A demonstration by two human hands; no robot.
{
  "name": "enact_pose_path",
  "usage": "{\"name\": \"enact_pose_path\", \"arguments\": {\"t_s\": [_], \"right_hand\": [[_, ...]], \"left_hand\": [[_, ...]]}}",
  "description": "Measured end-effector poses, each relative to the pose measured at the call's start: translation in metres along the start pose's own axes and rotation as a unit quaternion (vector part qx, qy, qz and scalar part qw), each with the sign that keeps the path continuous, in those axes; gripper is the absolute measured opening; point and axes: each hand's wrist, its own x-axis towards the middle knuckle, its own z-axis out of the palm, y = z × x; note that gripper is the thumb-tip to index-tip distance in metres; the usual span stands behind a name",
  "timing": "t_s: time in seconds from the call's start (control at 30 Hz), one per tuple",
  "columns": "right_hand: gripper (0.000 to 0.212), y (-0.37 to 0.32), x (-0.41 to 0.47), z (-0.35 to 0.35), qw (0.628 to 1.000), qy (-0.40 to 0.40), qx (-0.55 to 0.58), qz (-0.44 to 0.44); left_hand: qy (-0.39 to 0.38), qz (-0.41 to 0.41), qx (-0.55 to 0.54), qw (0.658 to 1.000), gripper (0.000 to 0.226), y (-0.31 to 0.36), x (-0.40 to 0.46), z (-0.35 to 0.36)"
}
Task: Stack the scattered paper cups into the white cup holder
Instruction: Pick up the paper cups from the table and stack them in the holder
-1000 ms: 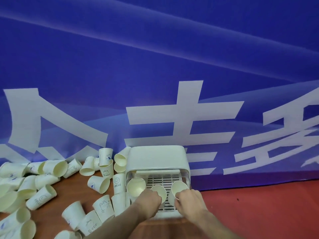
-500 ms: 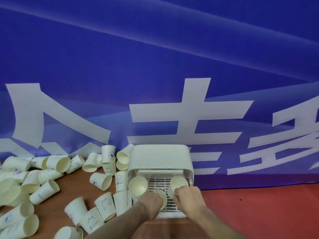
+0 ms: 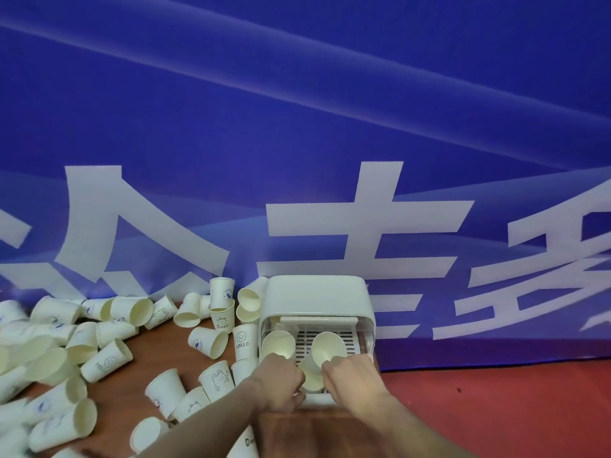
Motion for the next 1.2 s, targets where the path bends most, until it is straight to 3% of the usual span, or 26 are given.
{"name": "enact_pose_path", "arguments": {"t_s": [0.1,0.23,0.3,0.43,0.67,0.97,1.2], "right_hand": [[0.036,-0.011,0.004,0.003,1.0,-0.016,-0.002,-0.016],[0.006,-0.02,0.006,0.008,0.998,-0.018,-0.029,-0.047],[0.022,-0.021,0.009,0.013,0.997,-0.051,-0.031,-0.049],[0.033,-0.027,0.02,0.027,0.992,-0.111,-0.036,-0.039],[0.032,-0.034,0.028,0.052,0.989,-0.141,-0.03,-0.017],[0.034,-0.054,0.026,0.03,0.997,-0.058,0.027,-0.042],[0.033,-0.125,0.057,-0.015,0.992,-0.006,0.054,-0.111]], "left_hand": [[0.001,-0.01,0.0,1.0,0.04,-0.007,-0.014,0.005],[-0.009,-0.03,-0.02,0.999,0.037,-0.016,-0.034,0.02],[-0.007,-0.048,-0.034,0.998,0.035,-0.02,-0.044,0.028],[-0.012,-0.095,-0.068,0.993,0.036,-0.03,-0.067,0.047],[-0.038,-0.151,-0.087,0.984,0.039,-0.048,-0.098,0.075],[-0.026,-0.199,-0.082,0.976,0.039,-0.071,-0.118,0.073],[-0.006,-0.245,-0.093,0.965,0.034,-0.128,-0.153,0.061]]}}
